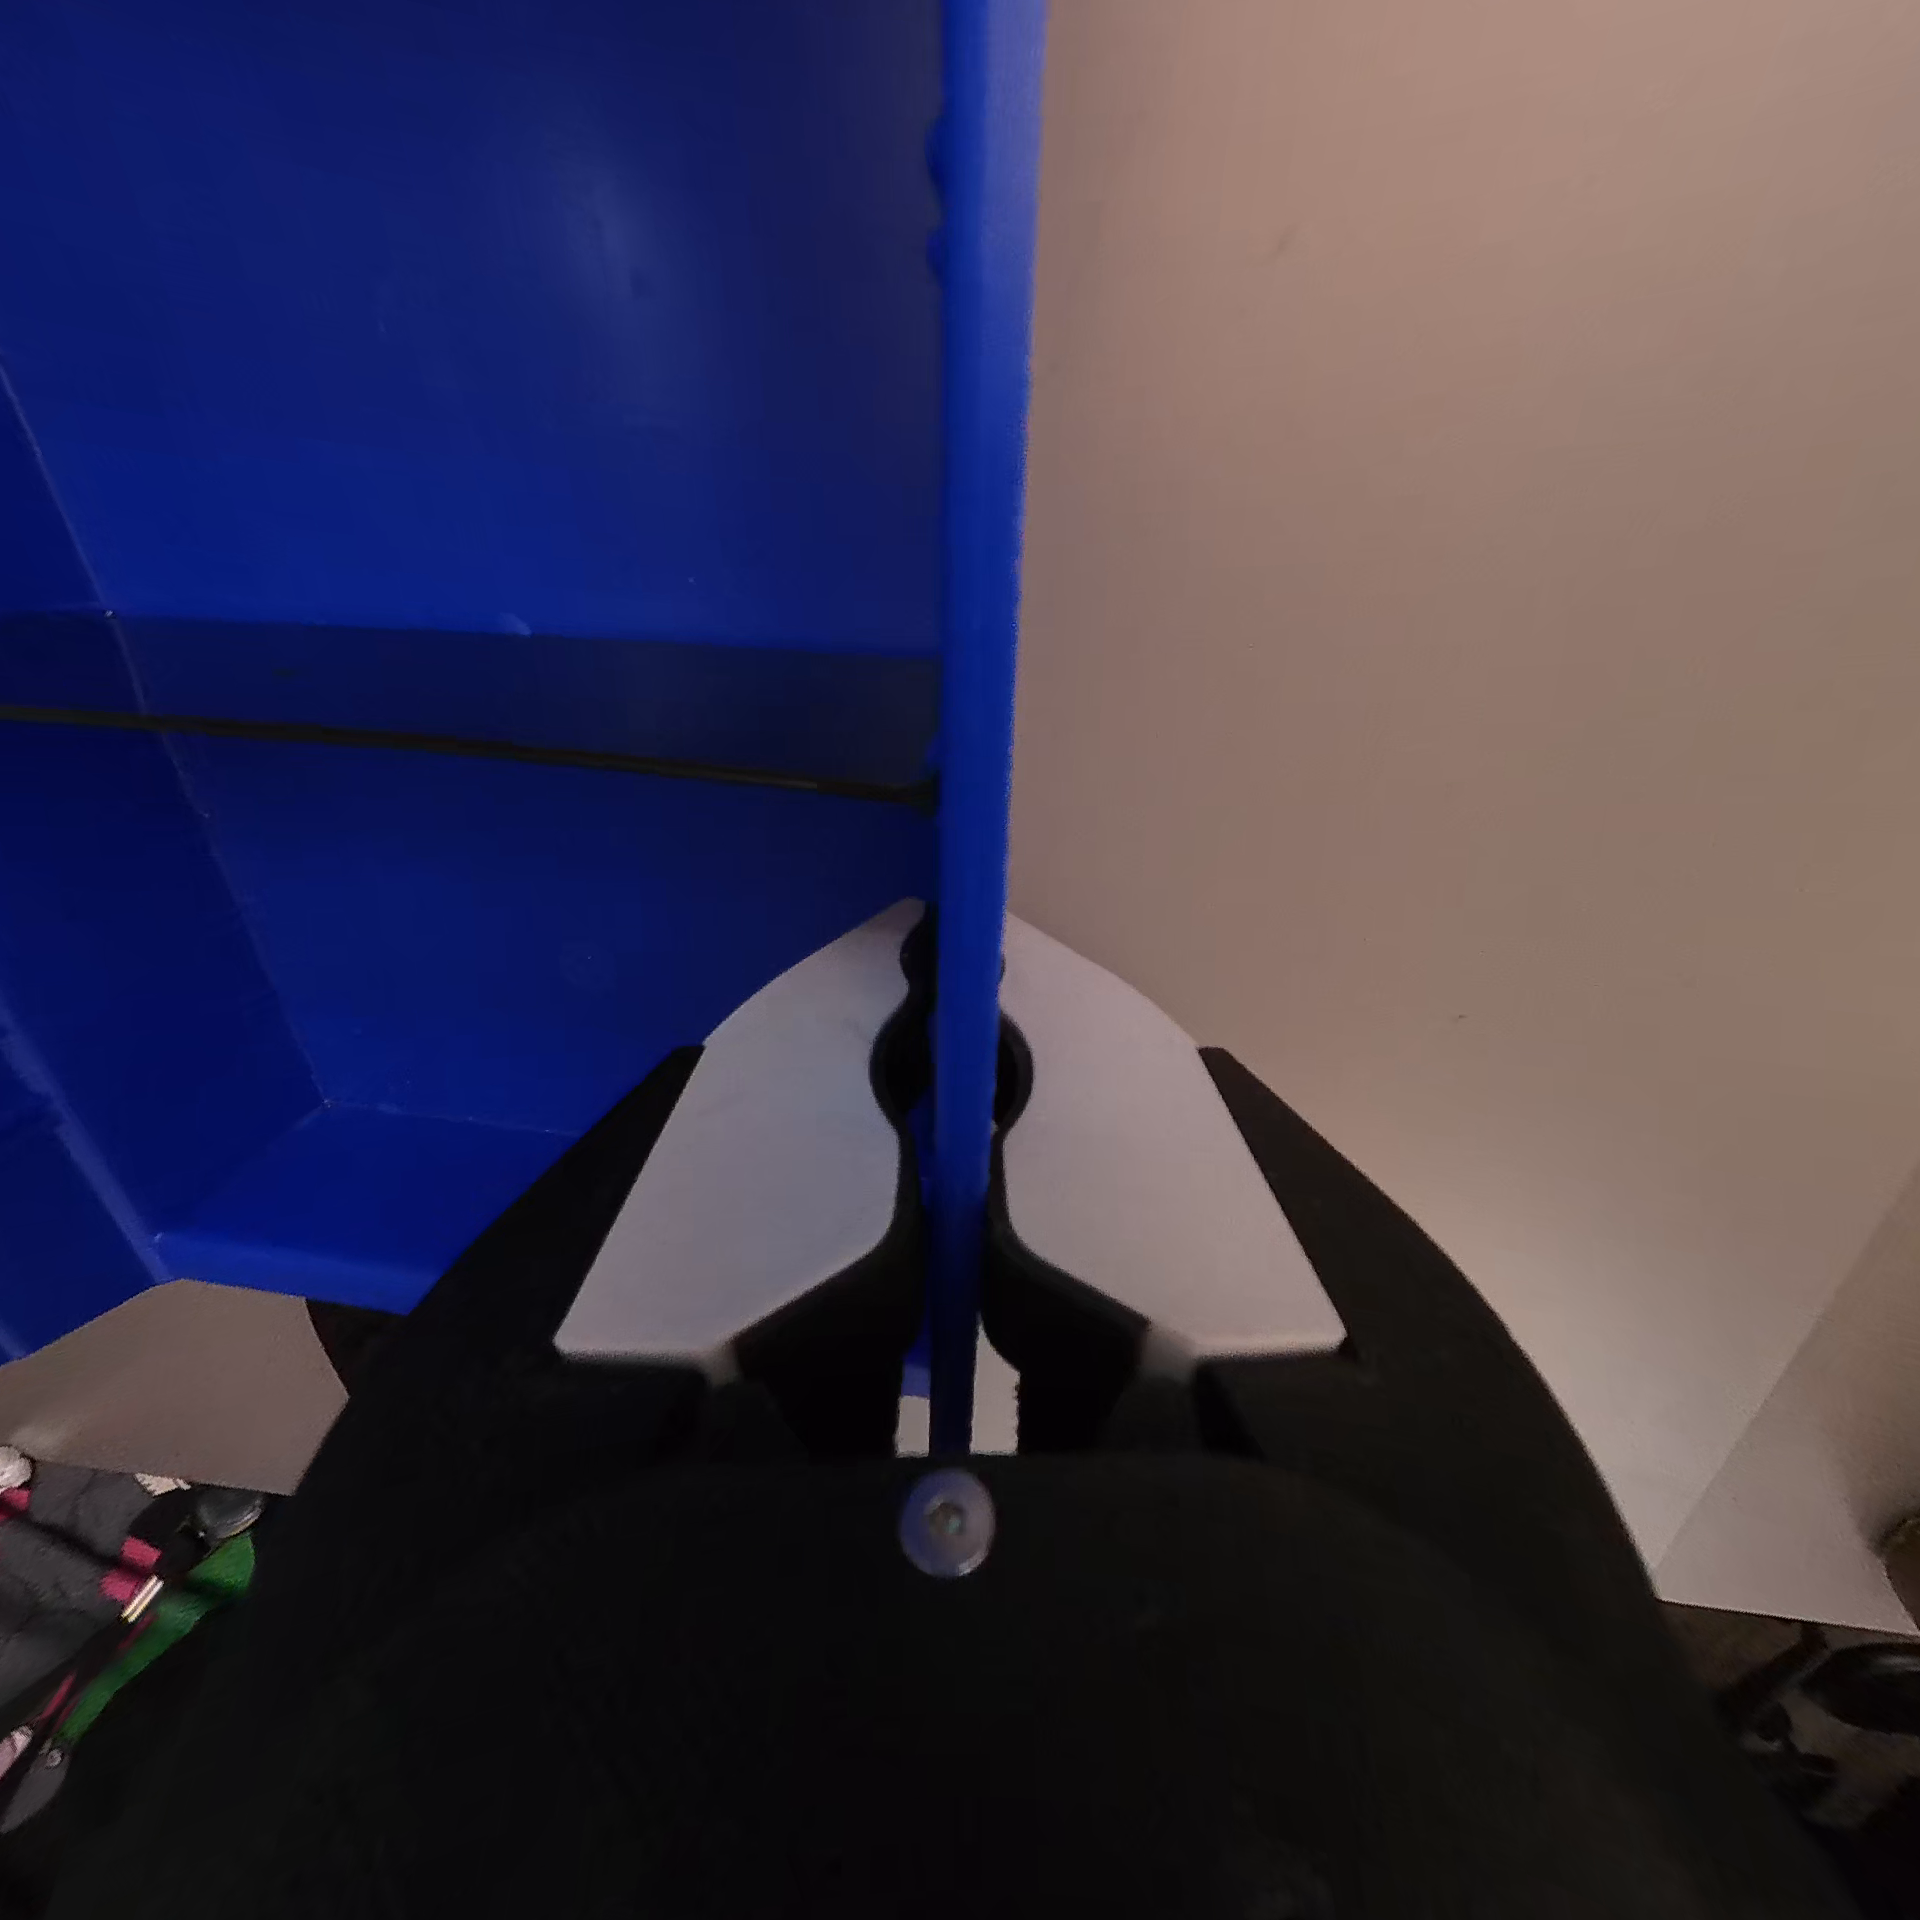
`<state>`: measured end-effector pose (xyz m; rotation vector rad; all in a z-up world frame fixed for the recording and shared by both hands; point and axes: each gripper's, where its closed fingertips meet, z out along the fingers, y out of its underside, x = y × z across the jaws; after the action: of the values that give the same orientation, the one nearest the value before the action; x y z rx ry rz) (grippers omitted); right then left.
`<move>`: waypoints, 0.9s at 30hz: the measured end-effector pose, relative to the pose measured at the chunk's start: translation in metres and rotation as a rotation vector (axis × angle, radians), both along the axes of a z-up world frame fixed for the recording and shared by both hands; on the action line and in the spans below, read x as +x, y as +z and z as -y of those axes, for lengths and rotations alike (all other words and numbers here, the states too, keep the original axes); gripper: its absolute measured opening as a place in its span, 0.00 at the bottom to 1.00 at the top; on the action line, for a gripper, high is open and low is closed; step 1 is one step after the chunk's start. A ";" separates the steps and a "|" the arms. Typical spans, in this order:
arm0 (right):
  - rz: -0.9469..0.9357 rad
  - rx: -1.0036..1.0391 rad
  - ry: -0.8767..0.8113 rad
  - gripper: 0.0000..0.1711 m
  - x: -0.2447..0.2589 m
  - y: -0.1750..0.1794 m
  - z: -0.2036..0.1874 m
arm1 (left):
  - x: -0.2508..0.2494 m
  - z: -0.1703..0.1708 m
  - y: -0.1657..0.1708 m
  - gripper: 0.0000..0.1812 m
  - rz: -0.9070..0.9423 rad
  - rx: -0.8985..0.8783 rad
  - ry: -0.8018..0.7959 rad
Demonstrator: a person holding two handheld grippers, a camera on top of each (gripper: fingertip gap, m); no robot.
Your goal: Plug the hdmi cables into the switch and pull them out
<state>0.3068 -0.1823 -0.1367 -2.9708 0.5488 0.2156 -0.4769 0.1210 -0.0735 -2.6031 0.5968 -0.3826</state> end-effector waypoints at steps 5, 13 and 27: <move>0.000 -0.004 0.004 0.04 -0.002 0.000 -0.001 | 0.001 -0.001 0.000 0.03 0.045 -0.002 0.041; 0.005 -0.002 0.033 0.04 -0.007 -0.001 0.001 | 0.002 0.000 0.001 0.04 0.150 -0.020 0.092; 0.028 -0.104 0.080 0.29 -0.025 -0.003 0.008 | -0.002 -0.002 0.012 0.03 0.059 0.059 0.090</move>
<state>0.2820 -0.1906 -0.1393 -3.0944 0.4514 0.1570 -0.4788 0.1235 -0.0615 -2.5422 0.4624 -0.4050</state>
